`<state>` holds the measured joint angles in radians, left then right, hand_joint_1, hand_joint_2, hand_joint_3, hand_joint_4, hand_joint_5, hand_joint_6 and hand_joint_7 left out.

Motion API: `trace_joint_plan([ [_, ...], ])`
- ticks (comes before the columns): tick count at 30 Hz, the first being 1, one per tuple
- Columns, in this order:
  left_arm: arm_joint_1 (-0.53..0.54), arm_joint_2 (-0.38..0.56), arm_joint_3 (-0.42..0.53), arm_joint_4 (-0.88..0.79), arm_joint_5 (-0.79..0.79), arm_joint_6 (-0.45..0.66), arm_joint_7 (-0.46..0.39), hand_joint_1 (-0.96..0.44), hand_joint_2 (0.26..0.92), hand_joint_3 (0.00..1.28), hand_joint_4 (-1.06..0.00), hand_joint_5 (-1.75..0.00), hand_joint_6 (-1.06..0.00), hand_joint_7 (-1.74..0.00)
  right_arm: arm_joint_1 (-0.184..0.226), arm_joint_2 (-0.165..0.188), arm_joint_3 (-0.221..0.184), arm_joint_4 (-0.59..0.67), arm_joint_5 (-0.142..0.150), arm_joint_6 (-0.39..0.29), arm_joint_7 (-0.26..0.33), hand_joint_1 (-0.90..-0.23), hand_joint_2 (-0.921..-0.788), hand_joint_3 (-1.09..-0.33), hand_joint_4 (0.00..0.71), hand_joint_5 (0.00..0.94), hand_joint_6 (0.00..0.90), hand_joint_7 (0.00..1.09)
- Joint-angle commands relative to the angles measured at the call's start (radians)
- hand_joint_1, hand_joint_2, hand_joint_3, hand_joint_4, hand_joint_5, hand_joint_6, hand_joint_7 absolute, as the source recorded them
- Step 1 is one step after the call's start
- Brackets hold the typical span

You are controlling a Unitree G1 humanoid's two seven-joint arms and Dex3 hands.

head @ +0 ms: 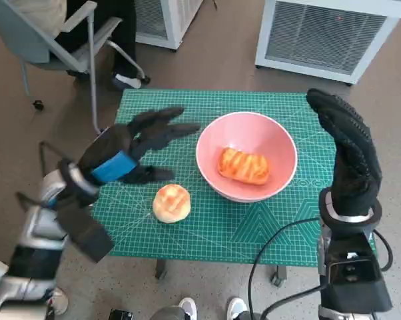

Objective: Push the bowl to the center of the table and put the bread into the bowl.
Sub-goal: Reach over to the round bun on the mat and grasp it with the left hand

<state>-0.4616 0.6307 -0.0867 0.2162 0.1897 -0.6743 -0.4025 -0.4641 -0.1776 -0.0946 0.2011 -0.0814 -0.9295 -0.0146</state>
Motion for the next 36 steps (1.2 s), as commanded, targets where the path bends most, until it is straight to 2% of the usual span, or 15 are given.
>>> trace_joint_plan([
  [1, 0.060, 0.034, 0.018, -0.046, -0.016, 0.015, -0.032, -0.33, 0.877, 0.00, -0.43, -0.10, -0.32, -0.52, 0.013, 0.001, 0.002, 0.007, 0.000, 0.007, 0.004, -0.396, -0.921, -0.538, 0.436, 0.004, 0.106, 0.70],
  [17, 0.125, 0.034, -0.015, 0.023, 0.030, 0.031, -0.076, -0.30, 0.886, 0.00, -0.43, -0.03, -0.38, -0.35, 0.018, -0.004, 0.006, -0.001, 0.003, 0.024, 0.010, -0.401, -0.921, -0.541, 0.433, 0.002, 0.100, 0.72],
  [27, 0.080, 0.002, -0.097, 0.161, 0.122, 0.048, -0.072, -0.27, 0.891, 0.00, -0.41, 0.00, -0.45, -0.16, 0.020, -0.009, 0.007, 0.001, 0.018, 0.027, 0.019, -0.395, -0.921, -0.539, 0.430, 0.001, 0.095, 0.72],
  [33, 0.038, -0.036, -0.158, 0.277, 0.196, 0.050, -0.047, -0.26, 0.889, 0.00, -0.40, 0.00, -0.47, -0.10, 0.018, -0.010, 0.008, 0.008, 0.026, 0.024, 0.026, -0.393, -0.921, -0.538, 0.430, 0.000, 0.094, 0.72],
  [36, 0.014, -0.055, -0.188, 0.339, 0.232, 0.050, -0.031, -0.21, 0.882, 0.00, -0.42, -0.01, -0.49, -0.09, 0.019, -0.009, 0.007, 0.009, 0.025, 0.024, 0.027, -0.392, -0.921, -0.538, 0.430, 0.000, 0.093, 0.72],
])
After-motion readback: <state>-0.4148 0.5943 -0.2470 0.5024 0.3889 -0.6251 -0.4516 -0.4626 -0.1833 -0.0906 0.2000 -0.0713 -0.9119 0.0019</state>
